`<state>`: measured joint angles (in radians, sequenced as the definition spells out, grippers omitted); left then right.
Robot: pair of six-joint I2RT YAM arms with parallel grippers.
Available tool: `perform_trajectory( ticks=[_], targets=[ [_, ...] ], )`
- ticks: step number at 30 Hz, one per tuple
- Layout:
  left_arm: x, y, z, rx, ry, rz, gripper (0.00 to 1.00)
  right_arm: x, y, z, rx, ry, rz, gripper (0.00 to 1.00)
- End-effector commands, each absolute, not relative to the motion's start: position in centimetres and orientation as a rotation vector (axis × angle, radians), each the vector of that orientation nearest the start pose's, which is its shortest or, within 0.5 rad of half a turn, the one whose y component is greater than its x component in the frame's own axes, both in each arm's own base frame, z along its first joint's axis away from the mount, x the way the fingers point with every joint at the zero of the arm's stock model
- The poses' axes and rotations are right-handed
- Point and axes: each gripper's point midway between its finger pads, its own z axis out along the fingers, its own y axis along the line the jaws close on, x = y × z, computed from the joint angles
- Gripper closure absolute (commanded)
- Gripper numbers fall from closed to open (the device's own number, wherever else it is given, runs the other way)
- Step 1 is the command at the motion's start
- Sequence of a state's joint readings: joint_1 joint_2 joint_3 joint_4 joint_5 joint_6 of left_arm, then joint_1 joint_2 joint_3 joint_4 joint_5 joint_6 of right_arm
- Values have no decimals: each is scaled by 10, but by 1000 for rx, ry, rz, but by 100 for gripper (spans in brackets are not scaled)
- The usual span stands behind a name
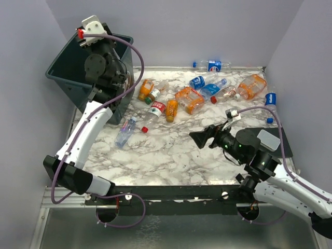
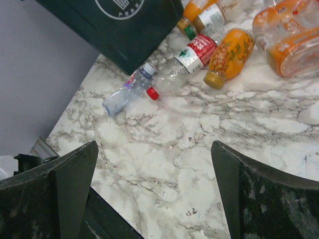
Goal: Put the plastic bottles in the bin
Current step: Place the plastic bottle in the trash bin.
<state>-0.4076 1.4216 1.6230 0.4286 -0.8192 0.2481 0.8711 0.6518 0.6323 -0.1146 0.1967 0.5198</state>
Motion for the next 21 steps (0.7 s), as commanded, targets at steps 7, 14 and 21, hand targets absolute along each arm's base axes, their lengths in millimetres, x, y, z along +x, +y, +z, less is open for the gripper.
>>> perform_trajectory(
  ticks=[7,14,21],
  targets=[
    [425,-4,519,-483,1028,394,100,201,218,218,-40,1847,896,0],
    [435,21,458,-582,1137,526,100,206,211,212,-55,1869,814,0],
    [442,29,435,-598,1210,541,84,208,205,211,-66,1863,770,0]
  ],
)
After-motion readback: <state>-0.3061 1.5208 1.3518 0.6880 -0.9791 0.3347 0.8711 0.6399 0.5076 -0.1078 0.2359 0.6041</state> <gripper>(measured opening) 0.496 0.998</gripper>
